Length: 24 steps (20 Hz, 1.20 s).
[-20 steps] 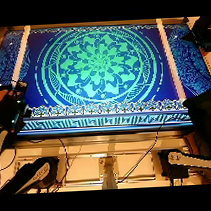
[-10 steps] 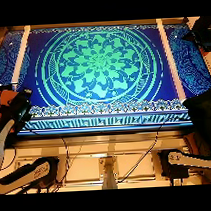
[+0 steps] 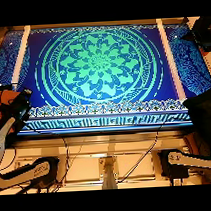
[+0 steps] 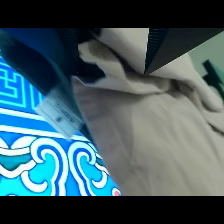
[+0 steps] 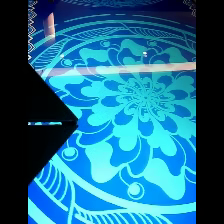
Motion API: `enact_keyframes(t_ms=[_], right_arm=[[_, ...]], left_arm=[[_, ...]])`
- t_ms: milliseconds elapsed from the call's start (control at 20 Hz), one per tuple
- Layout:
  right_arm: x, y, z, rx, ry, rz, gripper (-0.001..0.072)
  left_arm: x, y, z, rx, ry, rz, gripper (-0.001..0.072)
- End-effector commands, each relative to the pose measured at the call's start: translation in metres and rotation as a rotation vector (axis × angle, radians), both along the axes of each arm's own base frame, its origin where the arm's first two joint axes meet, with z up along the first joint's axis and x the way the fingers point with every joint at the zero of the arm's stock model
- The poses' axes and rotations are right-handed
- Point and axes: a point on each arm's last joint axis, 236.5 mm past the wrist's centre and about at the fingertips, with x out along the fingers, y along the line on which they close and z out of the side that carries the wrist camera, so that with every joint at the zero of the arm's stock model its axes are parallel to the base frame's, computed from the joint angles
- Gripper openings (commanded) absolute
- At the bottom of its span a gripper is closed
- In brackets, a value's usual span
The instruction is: Fold the clothes and pants, and hang the long-sleeved shirts on hangers.
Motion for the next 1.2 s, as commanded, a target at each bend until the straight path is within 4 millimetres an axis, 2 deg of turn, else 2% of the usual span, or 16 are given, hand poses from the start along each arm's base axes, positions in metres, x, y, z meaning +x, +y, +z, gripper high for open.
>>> enact_keyframes(t_ms=[0,100,150,200,250,400,500,650,750,900,1000,1150], right_arm=[[0.000,0.000,0.000,0.002,-0.001,0.000,0.0013],[0.000,0.001,0.001,0.006,-0.002,0.002,0.0013],[0.000,0.002,0.001,0.008,-0.003,0.003,0.0013],[0.000,0.002,0.001,0.008,-0.003,0.003,0.0013],[0.000,0.002,0.001,0.008,-0.003,0.003,0.0013],[0.000,0.002,0.001,0.008,-0.003,0.003,0.0013],[0.000,0.002,0.001,0.008,-0.003,0.003,0.0013],[0.000,0.002,0.001,0.008,-0.003,0.003,0.0014],[0.000,0.002,0.001,0.009,-0.003,0.003,0.0013],[0.001,0.005,0.004,0.044,0.000,-0.007,0.0013],[0.001,0.008,0.006,0.057,-0.004,-0.002,0.0014],[0.001,0.009,0.008,0.062,-0.008,0.001,0.0013]], left_arm=[[0.000,0.018,0.007,0.048,-0.009,-0.004,0.0455],[-0.010,0.030,0.008,0.047,-0.024,0.053,0.0452],[-0.015,0.035,0.008,0.048,-0.024,0.073,0.0328],[-0.019,0.038,0.009,0.053,-0.020,0.086,0.0075],[-0.020,0.039,0.011,0.057,-0.022,0.090,0.0017],[-0.010,0.033,0.029,0.066,-0.077,0.072,0.0015],[0.003,0.018,0.047,0.013,-0.183,0.089,0.0013],[0.033,-0.029,0.076,-0.253,-0.455,0.179,0.0014],[0.057,-0.064,0.102,-0.452,-0.624,0.204,0.0014],[0.088,-0.124,0.161,-0.752,-0.817,0.147,0.0013],[0.100,-0.161,0.203,-0.926,-0.908,0.096,0.0013],[0.110,-0.216,0.253,-1.095,-0.958,-0.031,0.0013]])
